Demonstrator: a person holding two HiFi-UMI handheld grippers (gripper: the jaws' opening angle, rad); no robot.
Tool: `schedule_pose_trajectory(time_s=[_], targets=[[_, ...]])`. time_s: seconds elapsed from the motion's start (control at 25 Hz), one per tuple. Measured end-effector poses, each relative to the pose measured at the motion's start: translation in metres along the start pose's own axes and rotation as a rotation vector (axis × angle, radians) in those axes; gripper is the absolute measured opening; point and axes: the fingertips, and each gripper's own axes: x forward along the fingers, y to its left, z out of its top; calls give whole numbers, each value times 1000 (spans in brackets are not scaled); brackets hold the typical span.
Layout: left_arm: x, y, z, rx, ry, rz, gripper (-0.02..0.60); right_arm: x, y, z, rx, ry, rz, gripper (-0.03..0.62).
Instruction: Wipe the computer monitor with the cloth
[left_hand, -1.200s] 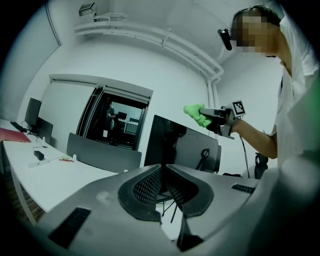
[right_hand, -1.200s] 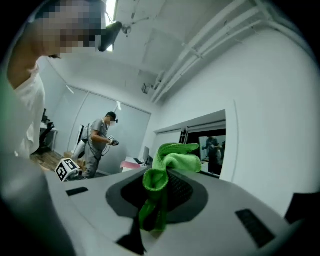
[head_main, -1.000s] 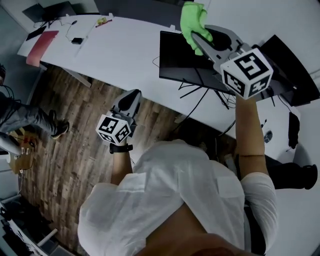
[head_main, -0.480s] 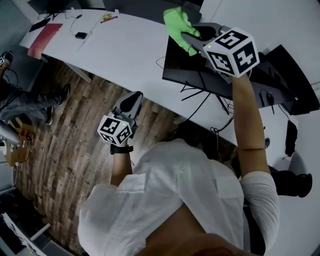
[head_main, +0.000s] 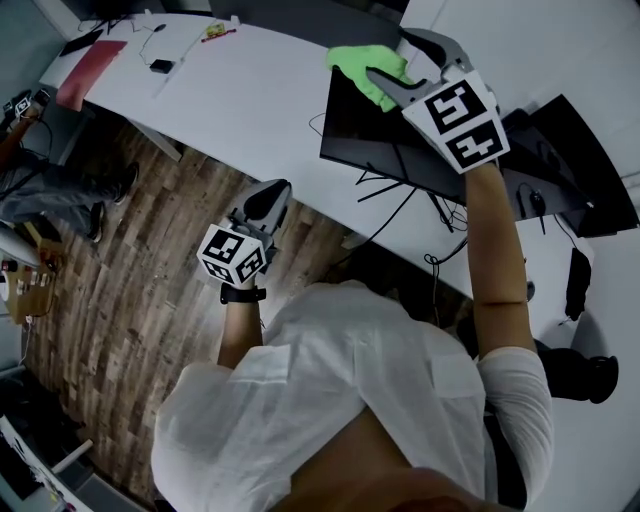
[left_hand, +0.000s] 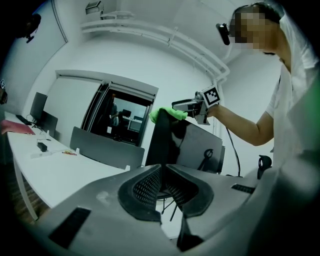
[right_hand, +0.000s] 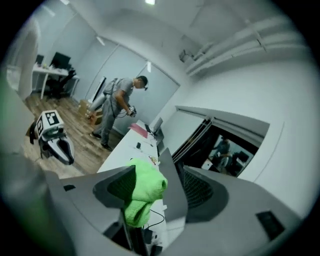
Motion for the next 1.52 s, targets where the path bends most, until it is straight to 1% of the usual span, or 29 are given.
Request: schedule_pose_trajectory(time_s=[0.08, 0.2, 0.28, 0.44, 0.52, 0.6, 0.68, 0.84, 1.12, 1.52], targets=[[-1, -2, -2, 2, 7, 2, 32, 2, 11, 3, -71, -22, 50, 442], [-5, -4, -4, 2, 14, 11, 32, 5, 28, 1, -76, -31, 157, 425], [-8, -4, -4, 4, 15, 18, 32, 7, 33, 0, -71, -32, 190, 411], [-12, -6, -2, 8, 17, 22, 32, 13, 34, 6, -92, -50, 194, 407], [-14, -6, -2, 9, 15, 24, 32, 17, 39, 8, -108, -47, 210, 403], [-15, -6, -3, 9, 14, 28, 32, 22, 45, 4, -113, -29, 238, 373], [-17, -5, -3, 8, 14, 32, 32, 26, 47, 2, -99, -15, 255, 353], [-19, -3, -4, 4, 21, 38, 32, 29, 47, 1, -60, 1, 267, 337], [-16, -2, -3, 9, 19, 32, 32, 24, 50, 2, -38, -9, 256, 314], [-14, -9, -8, 5, 27, 36, 32, 15, 45, -3, 18, -16, 267, 307]])
